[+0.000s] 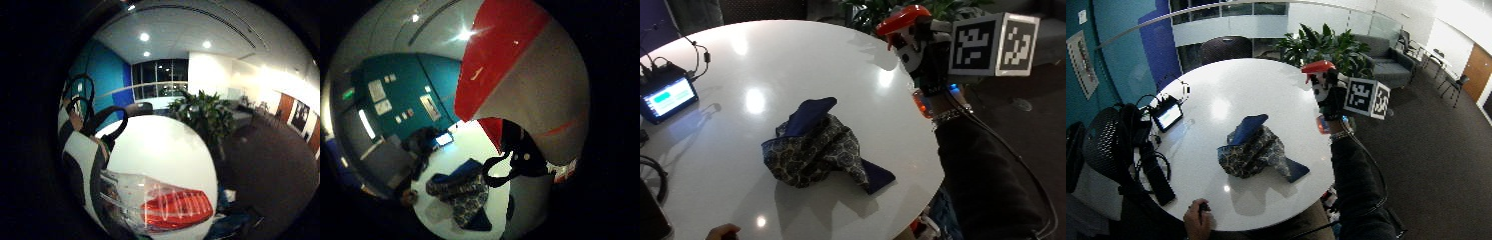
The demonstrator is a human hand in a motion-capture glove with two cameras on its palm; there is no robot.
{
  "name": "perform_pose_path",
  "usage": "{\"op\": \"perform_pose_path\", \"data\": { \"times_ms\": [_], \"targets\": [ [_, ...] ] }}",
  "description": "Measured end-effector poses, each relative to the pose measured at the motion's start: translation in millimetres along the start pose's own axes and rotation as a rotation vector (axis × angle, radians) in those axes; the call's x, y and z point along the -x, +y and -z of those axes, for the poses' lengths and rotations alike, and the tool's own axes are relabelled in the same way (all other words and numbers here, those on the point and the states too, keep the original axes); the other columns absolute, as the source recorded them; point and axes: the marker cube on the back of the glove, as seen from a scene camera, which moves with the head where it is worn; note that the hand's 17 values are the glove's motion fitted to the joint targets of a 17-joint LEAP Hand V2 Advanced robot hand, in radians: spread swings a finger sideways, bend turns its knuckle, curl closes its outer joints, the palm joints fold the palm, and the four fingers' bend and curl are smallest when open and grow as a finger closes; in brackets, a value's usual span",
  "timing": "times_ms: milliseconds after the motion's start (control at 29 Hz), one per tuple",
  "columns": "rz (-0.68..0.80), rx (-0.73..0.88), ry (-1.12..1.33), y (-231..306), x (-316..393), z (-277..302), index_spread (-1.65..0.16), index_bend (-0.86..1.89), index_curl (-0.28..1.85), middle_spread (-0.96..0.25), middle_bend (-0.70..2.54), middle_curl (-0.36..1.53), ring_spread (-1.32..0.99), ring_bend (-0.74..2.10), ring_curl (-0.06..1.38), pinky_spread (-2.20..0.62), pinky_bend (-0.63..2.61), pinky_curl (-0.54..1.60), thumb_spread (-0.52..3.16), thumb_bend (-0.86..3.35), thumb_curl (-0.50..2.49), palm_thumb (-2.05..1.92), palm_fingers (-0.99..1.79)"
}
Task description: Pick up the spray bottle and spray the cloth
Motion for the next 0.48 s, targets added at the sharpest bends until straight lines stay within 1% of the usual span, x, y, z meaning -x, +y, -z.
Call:
{"op": "perform_pose_path", "data": {
  "times_ms": [138,345,483],
  "targets": [
    [0.193,0.095,0.121,-11.0,11.3,2.1,-0.27,0.20,0.46,-0.21,0.59,0.54,-0.21,0.75,0.48,-0.31,0.58,0.43,1.06,-0.02,0.49,0.77,1.39],
    [0.315,0.175,0.192,-14.8,22.0,-0.9,-0.27,0.20,0.48,-0.21,0.60,0.54,-0.21,0.75,0.48,-0.32,0.57,0.43,1.08,-0.02,0.49,0.76,1.39],
    [0.428,0.228,0.257,-15.4,33.0,-7.9,-0.27,0.20,0.49,-0.21,0.61,0.54,-0.21,0.75,0.48,-0.32,0.57,0.43,1.09,-0.02,0.49,0.76,1.39]
  ]
}}
